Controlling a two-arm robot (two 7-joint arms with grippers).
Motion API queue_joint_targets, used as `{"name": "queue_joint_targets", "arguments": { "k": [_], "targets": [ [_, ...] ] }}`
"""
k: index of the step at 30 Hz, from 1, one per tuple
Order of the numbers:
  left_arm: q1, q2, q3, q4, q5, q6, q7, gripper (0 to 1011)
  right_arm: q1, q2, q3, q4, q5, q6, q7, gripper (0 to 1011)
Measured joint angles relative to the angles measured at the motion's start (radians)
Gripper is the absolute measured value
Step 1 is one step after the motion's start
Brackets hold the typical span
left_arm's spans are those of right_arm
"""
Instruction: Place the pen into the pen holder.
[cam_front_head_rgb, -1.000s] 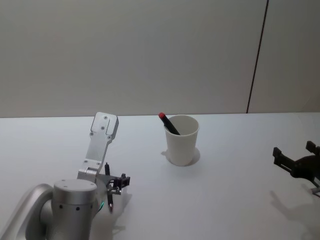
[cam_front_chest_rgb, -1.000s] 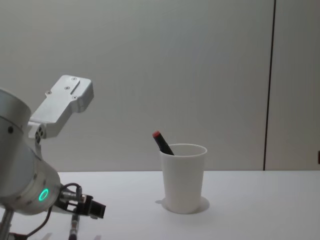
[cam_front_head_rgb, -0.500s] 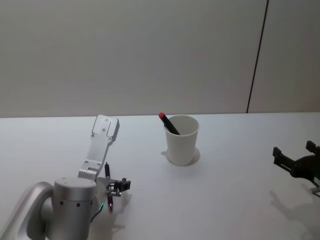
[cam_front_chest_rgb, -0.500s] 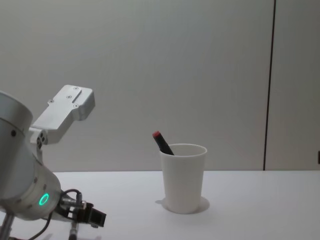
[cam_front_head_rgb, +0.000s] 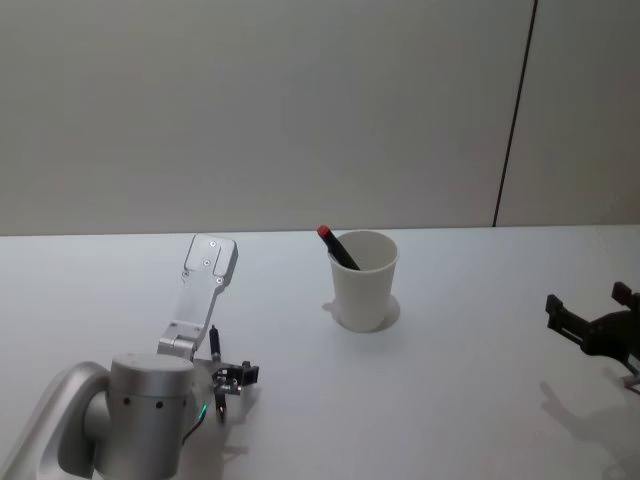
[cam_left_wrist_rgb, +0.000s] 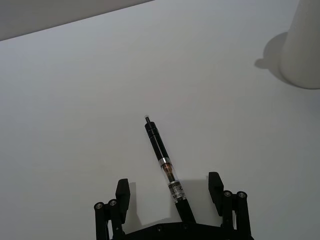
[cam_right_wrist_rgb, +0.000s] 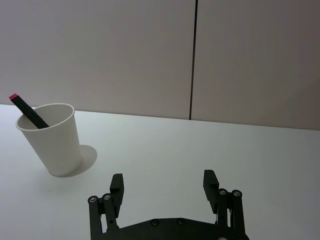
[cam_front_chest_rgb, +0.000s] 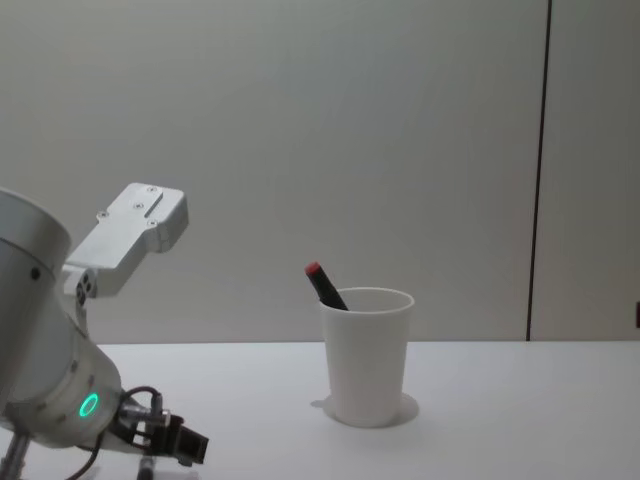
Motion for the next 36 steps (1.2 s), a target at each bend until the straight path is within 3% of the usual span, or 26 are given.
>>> {"name": "queue_joint_targets", "arguments": {
  "k": [36],
  "targets": [
    [0.006, -0.044, -0.046, 0.031, 0.001, -0.024, 0.009, 1004, 0.0, 0.0, 0.0, 0.0, 0.0, 0.0, 0.0, 1001]
  ]
}}
